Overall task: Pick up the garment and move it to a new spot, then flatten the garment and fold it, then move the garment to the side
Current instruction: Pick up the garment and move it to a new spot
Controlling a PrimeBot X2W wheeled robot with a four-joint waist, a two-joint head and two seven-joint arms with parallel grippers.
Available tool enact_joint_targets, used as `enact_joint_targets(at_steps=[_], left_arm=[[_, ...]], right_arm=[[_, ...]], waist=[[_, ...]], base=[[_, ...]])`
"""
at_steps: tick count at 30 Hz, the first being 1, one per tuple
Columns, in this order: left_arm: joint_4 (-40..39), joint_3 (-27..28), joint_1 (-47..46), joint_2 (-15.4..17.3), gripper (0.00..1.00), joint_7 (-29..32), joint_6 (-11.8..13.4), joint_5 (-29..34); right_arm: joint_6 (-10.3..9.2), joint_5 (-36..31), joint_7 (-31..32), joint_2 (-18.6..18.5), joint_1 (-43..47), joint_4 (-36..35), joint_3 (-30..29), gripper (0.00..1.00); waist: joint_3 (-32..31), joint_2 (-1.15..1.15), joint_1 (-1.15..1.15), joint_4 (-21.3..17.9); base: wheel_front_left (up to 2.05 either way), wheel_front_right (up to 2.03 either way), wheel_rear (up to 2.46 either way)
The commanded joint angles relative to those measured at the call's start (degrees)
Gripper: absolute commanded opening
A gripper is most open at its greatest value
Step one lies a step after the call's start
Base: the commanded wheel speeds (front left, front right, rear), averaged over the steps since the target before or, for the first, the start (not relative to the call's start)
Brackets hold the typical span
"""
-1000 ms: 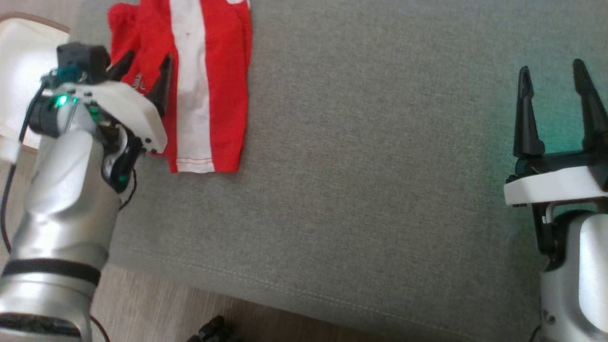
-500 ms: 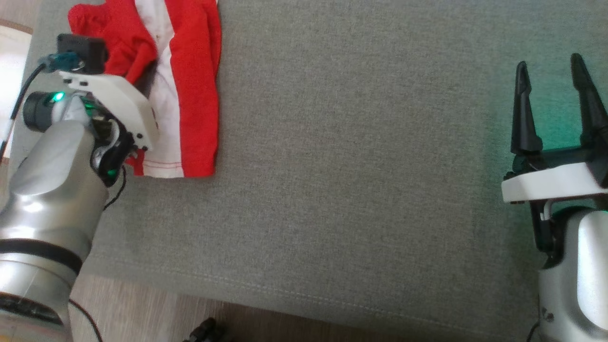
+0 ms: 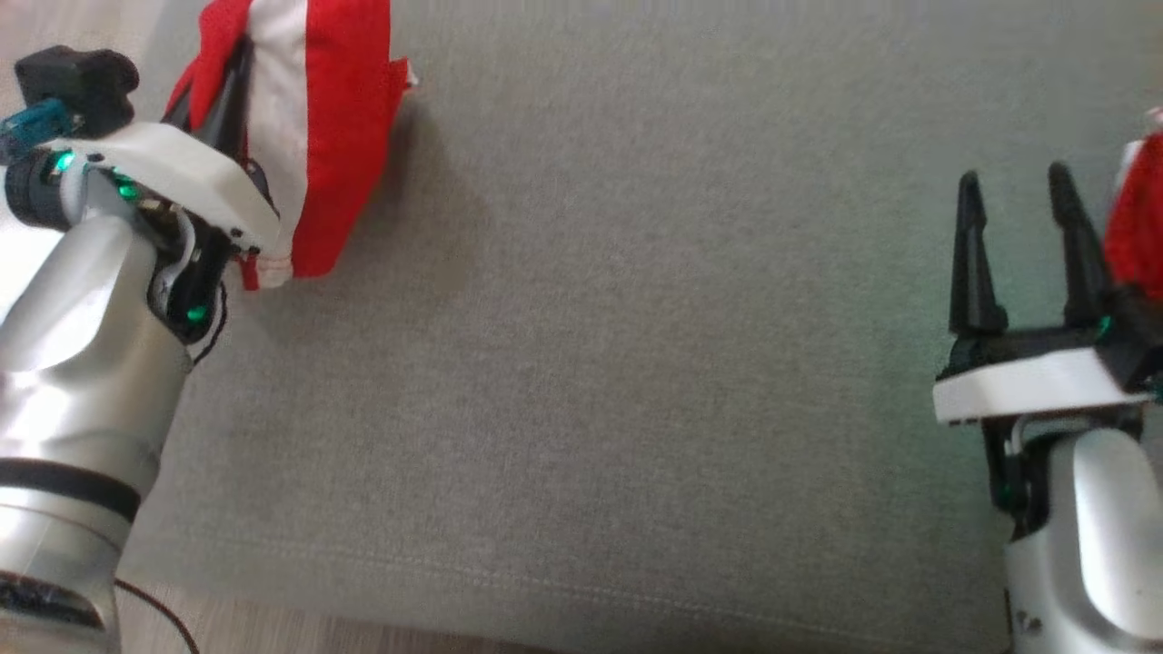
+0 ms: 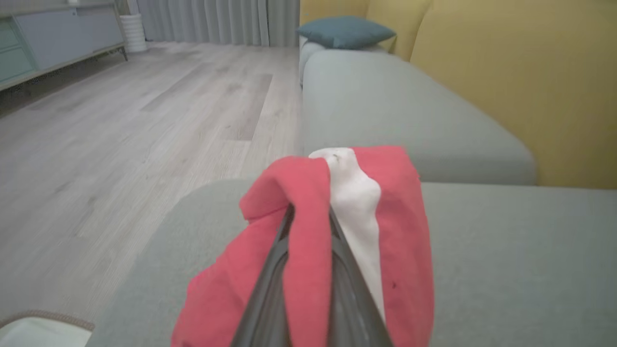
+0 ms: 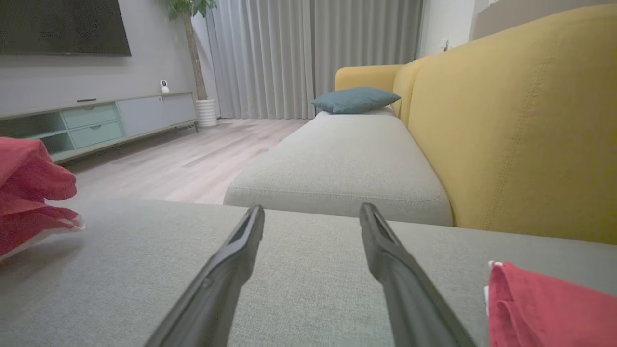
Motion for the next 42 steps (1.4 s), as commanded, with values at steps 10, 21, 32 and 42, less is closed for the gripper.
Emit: enact_joint_targets(at_steps=[10,21,32,42], left_arm=[[-18.2,7.6,10.2,-0.4,0.00,-1.2,5.0,-1.9],[-29.6,4.0,17.0,-9.6,0.00,-1.2,10.6,0.8],[-26.4,4.8,13.8,-14.2,0.00,-1.2,13.5,6.7],[-18.1,5.1,13.0,-15.0,1.00,-1.2,11.8,11.6]], right_arm=[[-0.05,4.7,-3.4,-0.1,3.3,3.7,2.4,1.00],[-0.05,6.1,-3.2,-0.1,2.6,2.1,3.7,1.00],[-0.05,8.3,-4.2,-0.1,0.6,2.2,7.6,1.00],[-0.05,8.3,-5.6,-0.1,0.1,4.7,8.6,1.00]], waist=[[-13.0,0.00,0.00,-7.0],[-11.9,0.00,0.00,-13.5],[-6.2,0.00,0.00,-21.0],[-6.2,0.00,0.00,-22.3]], base=[[0.00,0.00,0.00],[0.00,0.00,0.00],[0.00,0.00,0.00],[0.00,0.00,0.00]])
